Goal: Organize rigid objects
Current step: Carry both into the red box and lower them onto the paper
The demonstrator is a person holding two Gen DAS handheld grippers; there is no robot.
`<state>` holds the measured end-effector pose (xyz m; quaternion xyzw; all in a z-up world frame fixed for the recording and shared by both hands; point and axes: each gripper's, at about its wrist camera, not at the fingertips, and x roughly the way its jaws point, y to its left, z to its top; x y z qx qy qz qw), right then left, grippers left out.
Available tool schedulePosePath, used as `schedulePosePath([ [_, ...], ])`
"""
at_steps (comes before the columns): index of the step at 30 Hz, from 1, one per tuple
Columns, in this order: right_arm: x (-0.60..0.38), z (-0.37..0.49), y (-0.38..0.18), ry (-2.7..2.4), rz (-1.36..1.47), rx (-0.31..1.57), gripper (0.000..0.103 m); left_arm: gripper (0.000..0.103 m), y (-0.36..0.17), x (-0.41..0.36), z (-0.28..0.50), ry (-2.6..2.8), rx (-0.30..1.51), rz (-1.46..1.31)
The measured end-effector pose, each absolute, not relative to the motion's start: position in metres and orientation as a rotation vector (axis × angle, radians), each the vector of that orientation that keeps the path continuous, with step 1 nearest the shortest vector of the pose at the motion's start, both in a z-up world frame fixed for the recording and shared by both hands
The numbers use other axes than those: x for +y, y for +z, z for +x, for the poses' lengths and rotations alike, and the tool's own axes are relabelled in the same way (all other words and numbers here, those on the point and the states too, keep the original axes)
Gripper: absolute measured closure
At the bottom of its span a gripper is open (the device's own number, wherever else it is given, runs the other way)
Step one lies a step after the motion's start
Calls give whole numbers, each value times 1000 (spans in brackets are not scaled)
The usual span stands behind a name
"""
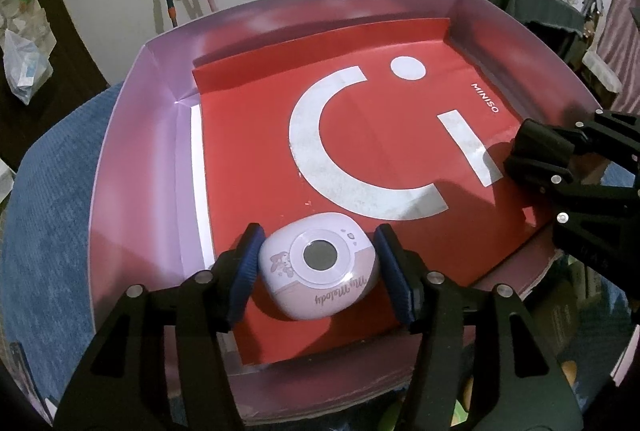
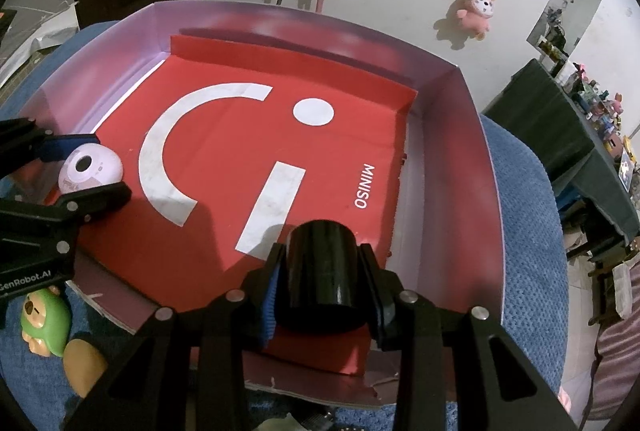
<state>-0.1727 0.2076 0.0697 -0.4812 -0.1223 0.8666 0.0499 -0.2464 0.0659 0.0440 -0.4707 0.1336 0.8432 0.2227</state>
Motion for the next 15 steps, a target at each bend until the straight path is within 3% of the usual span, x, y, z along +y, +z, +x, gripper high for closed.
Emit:
schedulePosePath([
  [15, 207, -173, 70, 2660, -1481, -356, 59, 35, 50, 64, -246, 2323, 336, -1269],
])
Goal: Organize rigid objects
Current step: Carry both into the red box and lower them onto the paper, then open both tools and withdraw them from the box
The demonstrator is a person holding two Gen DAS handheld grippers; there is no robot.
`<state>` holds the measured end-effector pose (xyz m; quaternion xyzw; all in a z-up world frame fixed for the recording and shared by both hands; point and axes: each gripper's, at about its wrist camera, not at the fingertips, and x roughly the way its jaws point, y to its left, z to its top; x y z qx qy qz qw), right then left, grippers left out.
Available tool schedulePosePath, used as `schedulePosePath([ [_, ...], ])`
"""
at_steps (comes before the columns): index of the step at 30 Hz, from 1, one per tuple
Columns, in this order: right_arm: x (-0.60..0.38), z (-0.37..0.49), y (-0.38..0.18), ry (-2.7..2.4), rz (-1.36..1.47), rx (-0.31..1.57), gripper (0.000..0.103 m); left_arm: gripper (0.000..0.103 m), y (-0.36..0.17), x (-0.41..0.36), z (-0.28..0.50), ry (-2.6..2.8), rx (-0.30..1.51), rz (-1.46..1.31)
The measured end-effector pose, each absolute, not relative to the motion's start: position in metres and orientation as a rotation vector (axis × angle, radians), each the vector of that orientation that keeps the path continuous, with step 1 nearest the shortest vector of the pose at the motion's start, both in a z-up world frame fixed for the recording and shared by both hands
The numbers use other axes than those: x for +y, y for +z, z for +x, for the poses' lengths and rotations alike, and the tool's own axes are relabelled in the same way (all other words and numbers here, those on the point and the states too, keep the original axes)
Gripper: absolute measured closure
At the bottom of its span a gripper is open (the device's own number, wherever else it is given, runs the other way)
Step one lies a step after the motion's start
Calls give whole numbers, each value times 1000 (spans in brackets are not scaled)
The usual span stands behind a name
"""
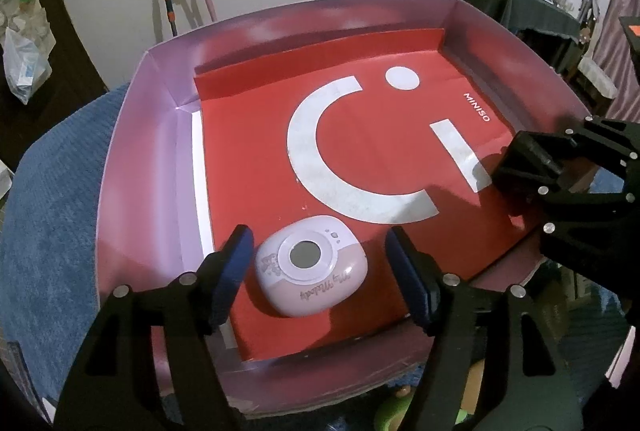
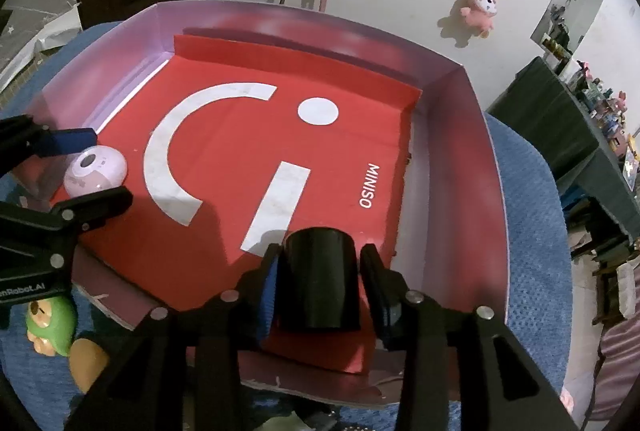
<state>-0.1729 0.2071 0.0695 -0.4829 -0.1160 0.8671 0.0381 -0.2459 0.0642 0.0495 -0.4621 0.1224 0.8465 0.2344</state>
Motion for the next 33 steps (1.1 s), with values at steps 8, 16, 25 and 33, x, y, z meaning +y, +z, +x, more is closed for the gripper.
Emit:
schedulePosePath([
  [8, 206, -170, 73, 2671, -1474, -355, 53, 31, 55, 66, -243, 2322, 331, -1242],
  [16, 194, -160, 86, 2703, -1395, -420, 30, 29, 69, 61, -236, 2335, 302, -1197],
  [25, 194, -137, 115, 2763, -1297, -382, 19, 27, 96, 49, -214, 2325, 198, -1123],
  [33, 190, -97, 149, 2841, -1134, -345, 10, 15, 133, 33, -168, 2387, 137, -915],
])
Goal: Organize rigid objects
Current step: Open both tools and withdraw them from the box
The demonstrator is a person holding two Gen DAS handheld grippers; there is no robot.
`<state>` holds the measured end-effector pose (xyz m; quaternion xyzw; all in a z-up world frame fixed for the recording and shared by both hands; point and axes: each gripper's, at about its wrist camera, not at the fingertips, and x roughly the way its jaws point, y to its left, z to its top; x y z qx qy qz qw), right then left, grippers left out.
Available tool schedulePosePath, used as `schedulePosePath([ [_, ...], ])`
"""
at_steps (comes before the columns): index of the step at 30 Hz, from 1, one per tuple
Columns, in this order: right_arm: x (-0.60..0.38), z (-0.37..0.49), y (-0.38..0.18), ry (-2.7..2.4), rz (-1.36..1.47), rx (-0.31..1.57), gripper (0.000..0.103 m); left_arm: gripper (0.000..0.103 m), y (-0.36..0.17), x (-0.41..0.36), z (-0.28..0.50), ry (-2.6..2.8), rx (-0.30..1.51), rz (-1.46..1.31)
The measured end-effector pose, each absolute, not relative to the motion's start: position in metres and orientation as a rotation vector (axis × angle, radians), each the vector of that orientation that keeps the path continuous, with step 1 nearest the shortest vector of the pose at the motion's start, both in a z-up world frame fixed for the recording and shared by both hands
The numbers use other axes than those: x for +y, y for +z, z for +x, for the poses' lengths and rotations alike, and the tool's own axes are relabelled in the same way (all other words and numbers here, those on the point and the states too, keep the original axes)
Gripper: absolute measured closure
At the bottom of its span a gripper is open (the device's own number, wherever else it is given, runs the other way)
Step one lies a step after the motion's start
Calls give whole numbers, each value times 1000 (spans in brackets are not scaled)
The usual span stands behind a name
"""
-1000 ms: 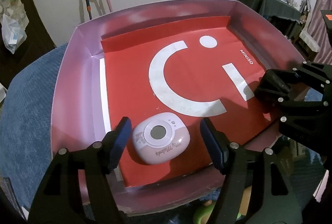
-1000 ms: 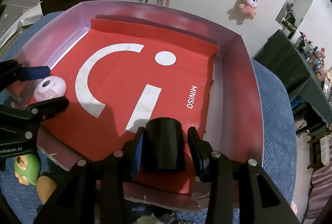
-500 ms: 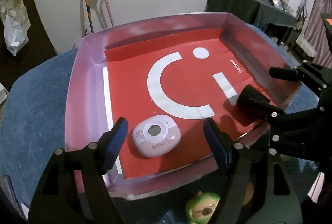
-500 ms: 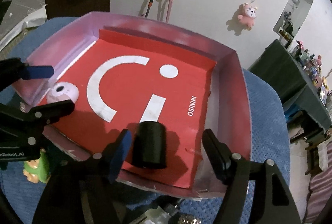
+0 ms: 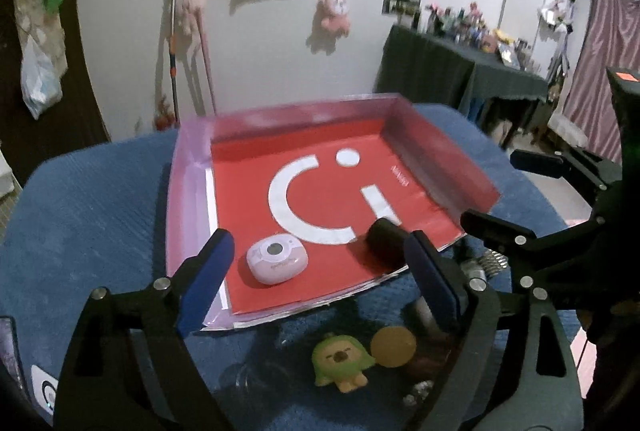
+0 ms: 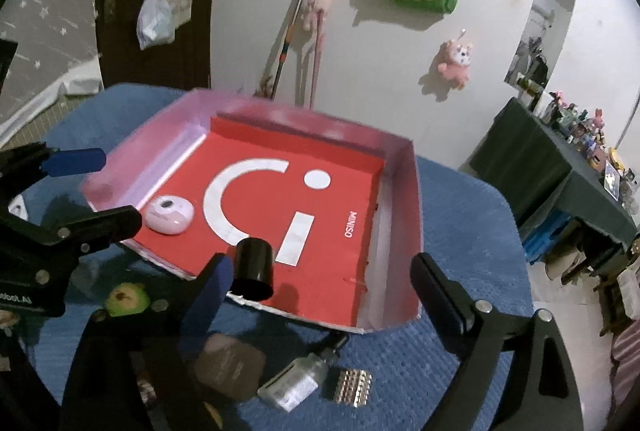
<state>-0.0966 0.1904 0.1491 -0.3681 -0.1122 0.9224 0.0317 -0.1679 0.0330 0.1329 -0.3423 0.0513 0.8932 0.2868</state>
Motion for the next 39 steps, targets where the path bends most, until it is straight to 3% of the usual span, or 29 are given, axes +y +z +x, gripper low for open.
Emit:
schedulePosePath([
  [12, 179, -17, 181, 2911, -878, -324, 0, 0, 160, -1, -103, 2480, 37, -691],
  [19, 171, 21, 175, 2931, -799, -279, 0, 0, 153, -21, -72, 2535, -24, -633],
  [39, 166, 81, 83, 2946, -782, -27, 0, 0, 57, -28, -26, 2541, -49, -796],
])
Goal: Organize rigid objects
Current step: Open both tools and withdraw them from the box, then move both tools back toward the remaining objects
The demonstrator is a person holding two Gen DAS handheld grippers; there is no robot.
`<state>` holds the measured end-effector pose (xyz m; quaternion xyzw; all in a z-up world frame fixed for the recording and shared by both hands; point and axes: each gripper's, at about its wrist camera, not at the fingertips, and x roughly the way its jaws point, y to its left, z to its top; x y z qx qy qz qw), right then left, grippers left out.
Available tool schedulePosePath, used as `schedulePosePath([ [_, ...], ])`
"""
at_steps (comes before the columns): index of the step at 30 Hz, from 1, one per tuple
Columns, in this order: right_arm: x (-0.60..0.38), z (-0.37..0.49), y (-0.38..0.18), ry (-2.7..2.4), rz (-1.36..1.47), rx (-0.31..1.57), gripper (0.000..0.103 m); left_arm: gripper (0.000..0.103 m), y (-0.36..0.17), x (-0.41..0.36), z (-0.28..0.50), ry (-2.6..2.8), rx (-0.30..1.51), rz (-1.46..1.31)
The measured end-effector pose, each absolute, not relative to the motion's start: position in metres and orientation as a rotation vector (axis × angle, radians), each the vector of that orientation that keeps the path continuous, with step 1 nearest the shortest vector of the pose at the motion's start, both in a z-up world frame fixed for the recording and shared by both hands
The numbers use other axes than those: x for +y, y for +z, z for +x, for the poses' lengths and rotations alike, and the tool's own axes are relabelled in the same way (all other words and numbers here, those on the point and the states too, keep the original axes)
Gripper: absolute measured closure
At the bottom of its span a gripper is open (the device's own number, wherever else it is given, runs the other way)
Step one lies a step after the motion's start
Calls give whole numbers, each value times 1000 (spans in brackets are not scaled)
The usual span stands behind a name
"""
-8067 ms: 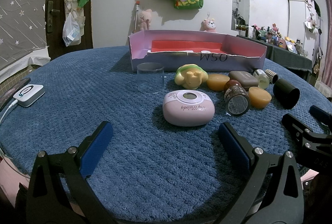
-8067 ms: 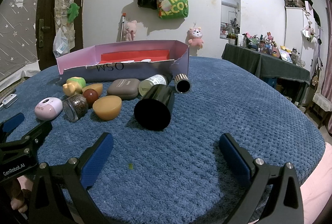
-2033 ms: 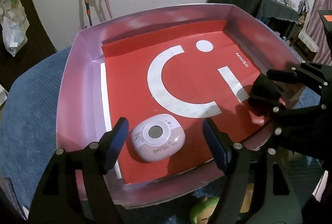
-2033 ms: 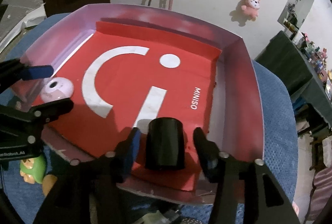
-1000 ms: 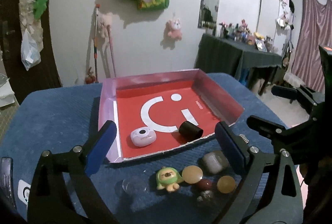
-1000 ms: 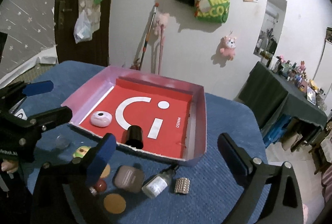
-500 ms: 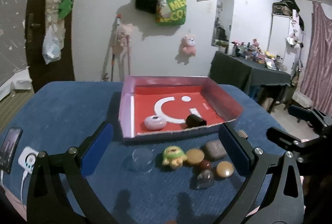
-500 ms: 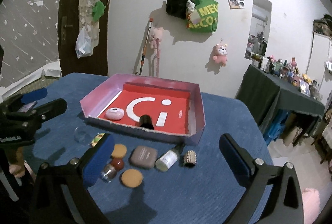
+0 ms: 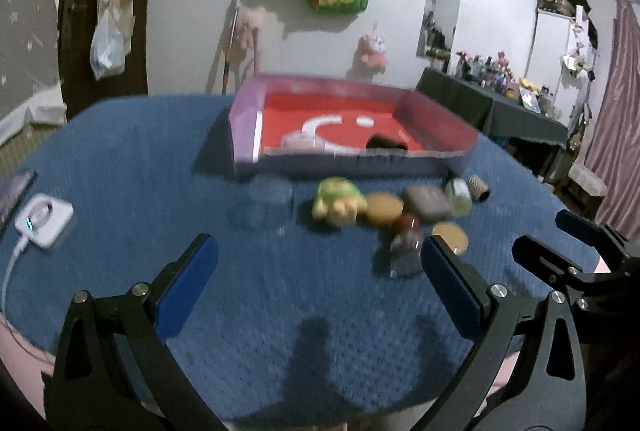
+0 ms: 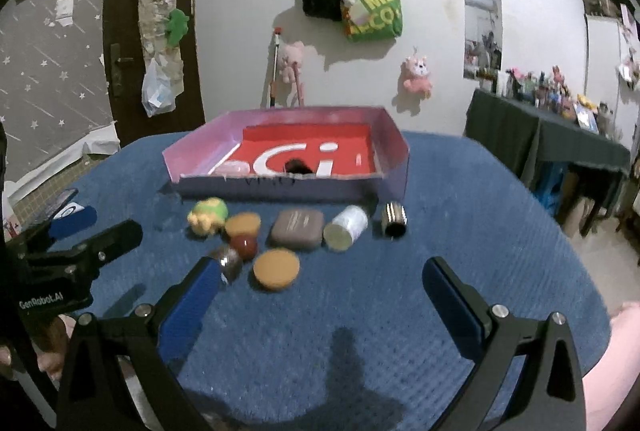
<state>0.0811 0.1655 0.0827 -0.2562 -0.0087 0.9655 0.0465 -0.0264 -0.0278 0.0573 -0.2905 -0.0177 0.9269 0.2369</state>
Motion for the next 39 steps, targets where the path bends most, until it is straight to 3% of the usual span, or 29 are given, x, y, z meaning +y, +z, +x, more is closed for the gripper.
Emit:
schedulePosePath([
  [30, 168, 33, 46, 2913, -997, -5, 0, 0, 35, -26, -81, 2520, 7, -1002],
  [39, 167, 4, 41, 2890, -1098, -10, 11, 0, 30, -22, -114, 2470, 55, -1092],
])
